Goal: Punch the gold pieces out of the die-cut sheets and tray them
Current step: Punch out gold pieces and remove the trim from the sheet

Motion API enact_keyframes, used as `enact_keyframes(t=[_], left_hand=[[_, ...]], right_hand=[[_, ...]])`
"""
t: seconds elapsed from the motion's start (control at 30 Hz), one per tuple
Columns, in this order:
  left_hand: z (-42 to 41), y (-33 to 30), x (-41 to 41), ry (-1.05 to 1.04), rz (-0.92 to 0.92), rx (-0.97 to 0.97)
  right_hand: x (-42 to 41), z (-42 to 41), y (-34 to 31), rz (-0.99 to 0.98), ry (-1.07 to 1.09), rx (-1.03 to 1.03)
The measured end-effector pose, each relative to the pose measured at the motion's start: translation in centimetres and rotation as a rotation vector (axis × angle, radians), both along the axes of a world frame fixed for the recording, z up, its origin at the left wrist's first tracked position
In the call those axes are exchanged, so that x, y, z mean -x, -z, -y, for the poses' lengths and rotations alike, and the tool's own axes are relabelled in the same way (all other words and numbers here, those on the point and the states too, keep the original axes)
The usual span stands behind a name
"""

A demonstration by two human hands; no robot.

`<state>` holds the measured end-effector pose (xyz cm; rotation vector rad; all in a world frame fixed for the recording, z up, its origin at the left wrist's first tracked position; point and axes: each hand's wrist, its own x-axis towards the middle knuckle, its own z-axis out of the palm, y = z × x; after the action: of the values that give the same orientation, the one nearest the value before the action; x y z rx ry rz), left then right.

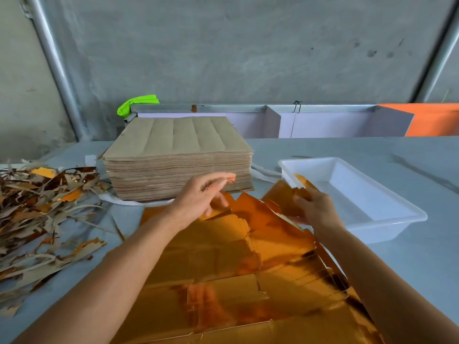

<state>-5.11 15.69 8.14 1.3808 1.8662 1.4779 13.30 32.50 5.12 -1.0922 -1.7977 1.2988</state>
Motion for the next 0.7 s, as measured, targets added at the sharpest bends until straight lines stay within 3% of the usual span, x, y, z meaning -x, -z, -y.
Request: enact_keyframes(t=[0.1, 0.27, 0.37, 0.6, 0.7], left_hand=[[-0.5, -0.3, -1.2, 0.053, 0.145, -0.050], [-1.2, 0.4, -2.3, 0.154, -0.126, 0.085], [-1.8, 0.6, -2.8, 0.030, -0.220, 0.055], [-2.6, 0.1, -2.8, -0.182, -0.182, -0.006], [-2.6, -0.1, -2.8, -0.242, -0.196, 0.007]], right_hand=[[-0.6, 1.0, 0.3, 0.049, -0.139, -0.114], [-0.8, 2.4, -0.3, 0.067, -0.281, -0.154], [-0.9, 2.9, -1.0, 0.050, -0.327, -0.083], [-1.8, 3.3, -1.7, -0.094, -0.551, 0.061], [-1.8, 3.3, -1.8, -0.119, -0.616, 0.023]])
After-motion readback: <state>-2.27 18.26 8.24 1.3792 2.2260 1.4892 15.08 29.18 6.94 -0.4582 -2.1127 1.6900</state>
